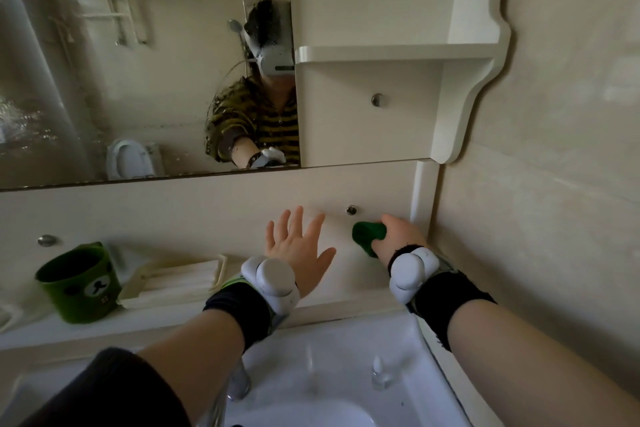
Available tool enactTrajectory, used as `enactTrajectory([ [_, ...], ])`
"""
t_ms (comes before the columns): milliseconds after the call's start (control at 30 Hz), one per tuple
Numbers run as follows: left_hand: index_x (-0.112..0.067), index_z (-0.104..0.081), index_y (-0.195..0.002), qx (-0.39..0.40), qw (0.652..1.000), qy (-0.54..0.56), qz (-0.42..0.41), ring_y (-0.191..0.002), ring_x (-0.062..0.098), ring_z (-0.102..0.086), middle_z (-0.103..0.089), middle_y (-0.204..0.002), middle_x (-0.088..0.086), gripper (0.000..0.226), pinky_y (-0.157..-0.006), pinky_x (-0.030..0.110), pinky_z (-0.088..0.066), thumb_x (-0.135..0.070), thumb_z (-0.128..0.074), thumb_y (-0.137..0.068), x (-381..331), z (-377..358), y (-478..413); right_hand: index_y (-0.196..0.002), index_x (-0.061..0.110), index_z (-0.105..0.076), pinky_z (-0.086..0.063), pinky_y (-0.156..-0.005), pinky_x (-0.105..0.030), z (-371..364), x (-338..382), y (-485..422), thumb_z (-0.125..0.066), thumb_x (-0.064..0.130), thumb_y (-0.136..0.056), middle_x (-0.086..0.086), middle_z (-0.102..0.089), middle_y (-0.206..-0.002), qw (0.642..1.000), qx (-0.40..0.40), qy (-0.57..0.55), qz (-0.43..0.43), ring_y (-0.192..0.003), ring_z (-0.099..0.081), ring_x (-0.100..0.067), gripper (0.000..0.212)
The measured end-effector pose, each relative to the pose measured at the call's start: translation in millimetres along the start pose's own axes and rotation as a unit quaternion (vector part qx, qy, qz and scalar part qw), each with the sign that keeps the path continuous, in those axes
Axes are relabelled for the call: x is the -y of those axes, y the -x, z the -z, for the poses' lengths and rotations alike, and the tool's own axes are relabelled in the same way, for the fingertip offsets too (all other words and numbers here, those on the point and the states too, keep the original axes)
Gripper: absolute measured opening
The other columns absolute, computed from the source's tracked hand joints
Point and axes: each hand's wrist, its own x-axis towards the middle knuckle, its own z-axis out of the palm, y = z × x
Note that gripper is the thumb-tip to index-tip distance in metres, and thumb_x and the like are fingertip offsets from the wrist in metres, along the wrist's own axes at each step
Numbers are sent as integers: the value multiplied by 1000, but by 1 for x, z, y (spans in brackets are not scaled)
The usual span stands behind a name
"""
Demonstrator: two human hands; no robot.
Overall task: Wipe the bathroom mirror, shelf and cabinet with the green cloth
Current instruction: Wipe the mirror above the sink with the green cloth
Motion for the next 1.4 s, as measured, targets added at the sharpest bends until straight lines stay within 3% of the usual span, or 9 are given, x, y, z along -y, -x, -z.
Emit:
enactTrajectory([
  [167,-33,-6,-147,-3,1000,2,-10,-143,25,-7,-11,-156,2,72,-115,44,-2,-41,-51,-92,5,13,-1,-104,20,-45,-38,-57,-26,14,37,16,-51,15,-81,2,-51,-76,995,-7,-98,24,-69,-51,-21,25],
  [267,-33,0,-148,-43,998,41,-17,-139,24,-23,-24,-152,1,82,-113,40,-15,-39,-57,-89,8,17,1,-102,17,-49,-44,-61,-29,19,60,28,-53,18,-81,-2,-56,-82,987,15,-150,55,-75,-56,-22,21],
  [400,-34,-28,-136,-112,985,126,-25,-112,22,-51,-53,-126,1,53,-95,35,-36,-39,-55,-90,22,29,7,-102,16,-53,-51,-82,-41,19,80,43,-54,29,-84,-8,-62,-95,968,66,-234,67,-87,-60,-24,23],
  [500,-28,-41,-119,-128,980,151,-14,-94,19,-56,-57,-110,-1,36,-80,31,-46,-38,-57,-88,37,37,12,-105,21,-49,-49,-77,-31,16,89,51,-60,47,-82,1,-60,-94,952,98,-279,82,-88,-59,-16,37],
  [733,-23,-38,-89,-163,954,221,121,-59,3,-48,-53,-77,-9,26,-45,18,-28,-40,-57,-89,55,53,24,-110,16,-50,-47,-79,-30,11,128,55,-59,29,-84,-4,-60,-101,950,19,-302,71,-91,-58,-22,30],
  [900,-22,-43,-79,-186,952,224,91,-61,6,-43,-48,-79,-3,15,-49,19,-29,-25,-50,-92,59,74,38,-112,12,-44,-47,-90,-47,6,156,61,-54,37,-88,-13,-57,-109,924,49,-379,7,-100,-57,-33,35],
  [1033,-11,-56,-90,-227,939,247,79,-75,20,-54,-53,-91,4,7,-64,28,-42,-16,-52,-91,60,90,52,-118,15,-40,-46,-93,-39,2,179,69,-61,56,-78,-4,-54,-106,903,75,-421,30,-98,-55,-24,61],
  [1167,-2,-64,-102,-251,922,286,73,-90,25,-58,-55,-107,9,17,-80,36,-49,-10,-54,-90,71,105,64,-117,14,-41,-49,-92,-41,-1,203,75,-77,45,-68,-2,-55,-104,868,93,-487,12,-94,-55,-21,68],
  [1400,-11,-69,-108,-244,943,222,-38,-112,12,-52,-56,-127,-3,22,-86,5,-31,-10,-54,-92,95,125,86,-114,6,-50,-49,-89,-39,2,240,70,-74,28,-76,-13,-63,-110,850,-4,-526,6,-97,-61,-30,50],
])
